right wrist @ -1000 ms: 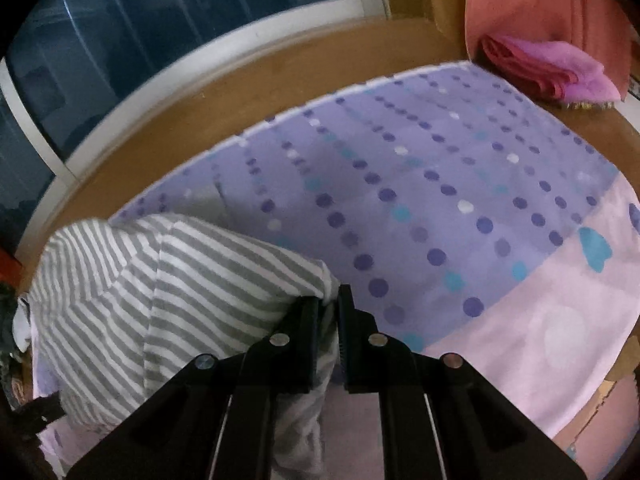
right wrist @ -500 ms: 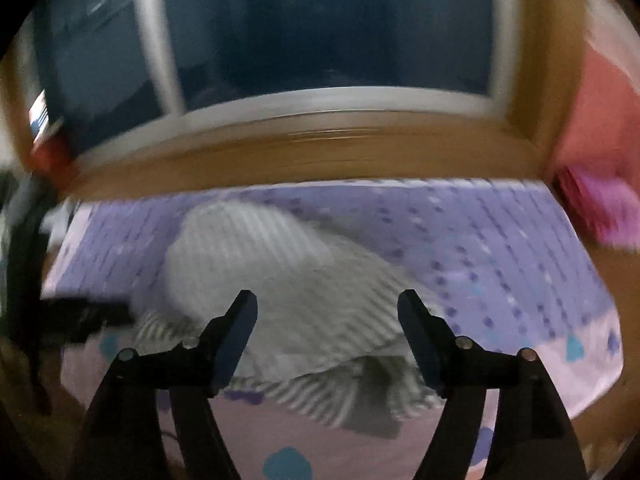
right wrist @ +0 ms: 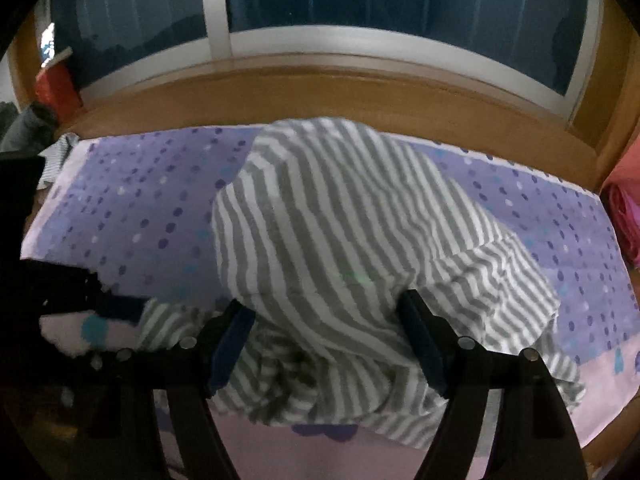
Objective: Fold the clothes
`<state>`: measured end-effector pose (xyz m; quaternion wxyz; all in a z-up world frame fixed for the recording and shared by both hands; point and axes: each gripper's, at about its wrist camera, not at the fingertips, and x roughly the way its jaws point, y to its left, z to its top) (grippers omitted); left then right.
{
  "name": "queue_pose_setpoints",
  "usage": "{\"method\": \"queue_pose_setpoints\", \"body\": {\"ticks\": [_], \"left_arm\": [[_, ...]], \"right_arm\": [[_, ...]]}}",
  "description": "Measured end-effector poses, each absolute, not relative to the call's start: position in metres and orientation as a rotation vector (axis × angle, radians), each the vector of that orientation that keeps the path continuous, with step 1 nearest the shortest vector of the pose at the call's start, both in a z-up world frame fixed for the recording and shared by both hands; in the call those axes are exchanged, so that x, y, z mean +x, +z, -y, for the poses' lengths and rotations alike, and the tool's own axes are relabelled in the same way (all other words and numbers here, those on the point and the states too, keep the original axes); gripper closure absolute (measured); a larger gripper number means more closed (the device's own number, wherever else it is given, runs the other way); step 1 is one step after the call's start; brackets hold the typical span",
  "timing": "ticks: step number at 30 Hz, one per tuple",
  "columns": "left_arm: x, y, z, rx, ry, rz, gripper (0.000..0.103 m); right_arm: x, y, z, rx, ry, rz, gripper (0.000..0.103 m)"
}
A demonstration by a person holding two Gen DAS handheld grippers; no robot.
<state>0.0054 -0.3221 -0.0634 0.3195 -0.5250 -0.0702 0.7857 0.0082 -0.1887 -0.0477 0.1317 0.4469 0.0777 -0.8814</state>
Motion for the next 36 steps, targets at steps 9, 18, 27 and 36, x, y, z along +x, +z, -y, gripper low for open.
{"method": "queue_pose_setpoints", "body": {"ticks": [9,18,27,36], "left_arm": [[0.007,-0.079,0.309,-1.407,2.042,0.170,0.051],[0.010,-0.074,0.300,-1.333,2.120,0.210,0.087],[0.048,0.017,0.365,-1.045,2.341,0.340,0.089],[0.082,0.083,0.441,-0.874,2.570,0.396,0.089]], "right_arm": [[0.006,-0.056,0.191,1.335,-2.578,-0.194,0.028],[-0.005,-0.058,0.177,1.327,-2.594,-0.111,0.070],[0.021,0.015,0.152,1.104,-2.564,0.122,0.079],[0.038,0.067,0.171,0.915,-2.289,0.342,0.078]]}}
